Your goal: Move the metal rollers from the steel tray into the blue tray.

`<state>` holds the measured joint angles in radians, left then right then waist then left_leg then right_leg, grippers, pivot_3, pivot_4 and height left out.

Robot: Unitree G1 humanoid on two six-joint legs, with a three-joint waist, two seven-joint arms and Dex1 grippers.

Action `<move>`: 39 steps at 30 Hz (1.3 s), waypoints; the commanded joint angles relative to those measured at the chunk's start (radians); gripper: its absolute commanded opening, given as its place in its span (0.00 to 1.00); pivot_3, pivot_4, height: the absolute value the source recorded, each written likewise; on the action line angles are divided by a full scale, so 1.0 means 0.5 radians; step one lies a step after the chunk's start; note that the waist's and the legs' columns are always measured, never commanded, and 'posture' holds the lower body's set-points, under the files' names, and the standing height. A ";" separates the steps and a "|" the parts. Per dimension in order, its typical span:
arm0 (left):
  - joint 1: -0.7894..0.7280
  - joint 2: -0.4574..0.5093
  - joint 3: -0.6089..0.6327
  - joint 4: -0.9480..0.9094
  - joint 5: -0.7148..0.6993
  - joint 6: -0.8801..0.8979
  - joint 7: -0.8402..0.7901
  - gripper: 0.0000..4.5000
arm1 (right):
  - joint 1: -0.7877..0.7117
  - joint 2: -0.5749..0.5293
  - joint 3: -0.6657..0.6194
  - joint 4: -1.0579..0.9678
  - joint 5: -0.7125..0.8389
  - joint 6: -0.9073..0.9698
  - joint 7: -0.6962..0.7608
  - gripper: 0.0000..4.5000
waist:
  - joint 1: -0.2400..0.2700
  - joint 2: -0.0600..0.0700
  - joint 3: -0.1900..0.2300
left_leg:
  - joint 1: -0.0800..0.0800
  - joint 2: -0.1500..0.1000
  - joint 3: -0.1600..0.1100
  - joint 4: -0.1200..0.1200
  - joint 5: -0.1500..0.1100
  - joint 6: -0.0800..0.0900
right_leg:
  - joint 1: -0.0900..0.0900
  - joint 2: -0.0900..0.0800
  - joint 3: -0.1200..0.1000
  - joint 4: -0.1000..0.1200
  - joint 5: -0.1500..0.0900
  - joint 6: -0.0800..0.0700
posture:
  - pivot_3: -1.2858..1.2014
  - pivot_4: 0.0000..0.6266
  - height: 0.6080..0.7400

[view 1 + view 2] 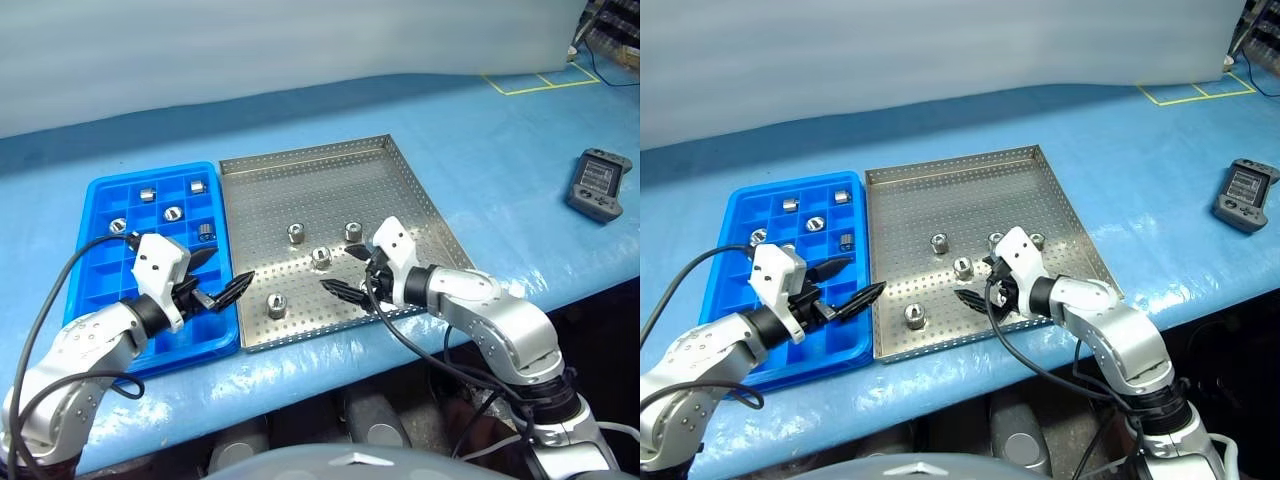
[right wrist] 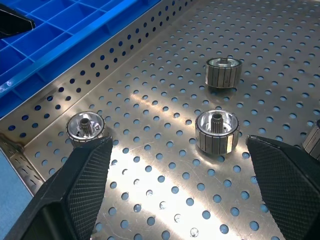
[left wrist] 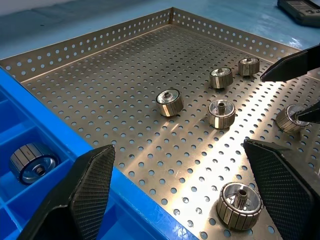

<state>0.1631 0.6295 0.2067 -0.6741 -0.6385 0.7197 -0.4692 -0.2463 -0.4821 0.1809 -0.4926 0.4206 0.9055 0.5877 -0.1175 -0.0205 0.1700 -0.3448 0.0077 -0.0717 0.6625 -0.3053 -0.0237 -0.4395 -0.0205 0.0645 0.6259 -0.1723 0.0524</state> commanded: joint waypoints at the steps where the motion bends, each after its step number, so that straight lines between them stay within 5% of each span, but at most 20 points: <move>1: -0.009 0.025 -0.006 -0.095 0.008 -0.016 -0.020 0.99 | 0.012 -0.027 -0.012 -0.104 0.007 -0.026 -0.005 1.00 | 0.000 0.000 0.000 | 0.000 0.000 0.000 0.000 0.000 0.000 | 0.000 0.000 0.000 0.000 0.000 0.000 | 0.48 0.24 1.00; 31: -0.054 0.088 -0.106 -0.060 0.030 -0.015 -0.114 0.99 | 0.066 -0.068 0.024 -0.146 -0.017 -0.037 -0.032 1.00 | -0.001 0.000 0.000 | 0.000 0.000 0.004 0.000 0.000 0.000 | -0.002 0.000 0.003 0.001 0.000 0.000 | 0.48 0.24 1.00; 39: -0.427 0.281 -0.303 0.128 0.054 0.021 -0.389 0.99 | 0.028 -0.042 0.041 -0.114 -0.015 -0.037 -0.045 1.00 | 0.016 0.000 0.000 | 0.000 0.000 0.004 0.002 0.000 0.000 | -0.001 0.000 0.003 0.002 0.000 0.001 | 0.49 0.24 1.00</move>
<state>-0.0175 0.7469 0.0733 -0.6279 -0.6256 0.7223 -0.6197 -0.2173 -0.5075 0.2063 -0.5203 0.4083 0.8978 0.5669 -0.1095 -0.0206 0.1700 -0.3446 0.0075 -0.0698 0.6640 -0.3053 -0.0236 -0.4399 -0.0202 0.0661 0.6271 -0.1721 0.0527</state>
